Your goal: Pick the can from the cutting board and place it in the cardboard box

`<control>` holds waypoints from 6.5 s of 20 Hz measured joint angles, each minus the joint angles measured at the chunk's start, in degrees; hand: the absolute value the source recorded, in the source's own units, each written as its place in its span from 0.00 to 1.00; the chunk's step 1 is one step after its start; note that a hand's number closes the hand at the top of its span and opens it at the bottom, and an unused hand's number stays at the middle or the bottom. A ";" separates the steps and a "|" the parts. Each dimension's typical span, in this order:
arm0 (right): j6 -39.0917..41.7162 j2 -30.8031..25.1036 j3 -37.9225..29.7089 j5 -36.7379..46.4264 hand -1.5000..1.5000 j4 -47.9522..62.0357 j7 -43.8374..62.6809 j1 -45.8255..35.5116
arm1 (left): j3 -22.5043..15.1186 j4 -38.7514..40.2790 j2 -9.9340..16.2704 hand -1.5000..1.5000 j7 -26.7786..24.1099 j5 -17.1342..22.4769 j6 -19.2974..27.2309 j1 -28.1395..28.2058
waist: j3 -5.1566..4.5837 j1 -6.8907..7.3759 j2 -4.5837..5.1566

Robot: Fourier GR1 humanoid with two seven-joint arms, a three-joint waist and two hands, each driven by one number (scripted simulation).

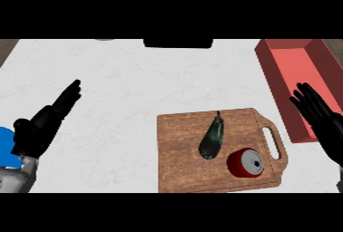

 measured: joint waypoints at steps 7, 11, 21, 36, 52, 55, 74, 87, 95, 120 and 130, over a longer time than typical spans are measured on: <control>-16.22 -7.19 -9.71 7.77 0.00 -10.49 5.33 1.13 | 1.72 -0.55 0.53 0.50 -5.22 -2.05 0.78 -0.26 | 0.76 -4.92 -2.74; -23.88 -11.91 -13.12 14.87 0.00 -17.91 11.17 8.04 | 2.16 -1.33 0.55 0.50 -7.46 -2.40 0.74 0.36 | 1.04 -6.79 -2.98; -28.52 -18.98 -10.16 37.27 0.00 -46.02 25.44 27.32 | 0.77 -0.82 -1.71 0.50 -11.20 -3.87 -0.37 -0.55 | 1.46 -4.00 -1.76; -8.43 -36.51 5.30 40.04 0.00 -52.66 63.30 17.20 | -1.48 1.95 -4.85 0.50 -11.79 -5.66 -2.94 -6.16 | 1.44 1.78 -0.46; -3.50 -28.43 25.80 39.28 0.00 -49.86 75.87 -2.94 | -1.66 2.80 -6.48 0.50 -11.15 -6.62 -4.43 -7.80 | 1.44 3.22 -0.62; -3.05 -26.71 28.36 41.74 0.00 -47.85 76.51 -5.00 | -1.34 2.66 -6.64 0.50 -10.83 -6.93 -4.06 -7.68 | 1.47 2.77 -0.76; 1.17 -6.81 37.36 53.37 0.00 -28.99 76.73 -13.64 | 1.22 2.92 -6.96 0.50 -10.44 -7.61 -4.84 -6.88 | 1.68 0.76 -1.13; 3.07 1.59 37.72 60.87 0.00 -21.66 75.31 -10.65 | 3.31 2.00 -6.88 0.50 -11.39 -8.11 -6.34 -4.51 | 1.78 0.15 -1.18; 4.14 4.82 35.38 64.15 1.00 -19.77 72.54 -6.98 | 4.27 2.67 -7.98 0.50 -11.05 -9.01 -7.23 -5.21 | 1.81 -0.05 -1.13; -4.18 12.44 13.44 73.34 1.00 24.92 46.70 -43.22 | 3.52 1.92 -12.46 0.50 -11.47 -12.67 -10.68 -8.45 | 1.98 6.53 1.23; -16.85 12.55 8.89 81.05 1.00 44.42 45.92 -61.39 | 4.61 2.92 -12.43 0.50 -10.64 -12.76 -10.90 -8.31 | 1.86 4.54 0.25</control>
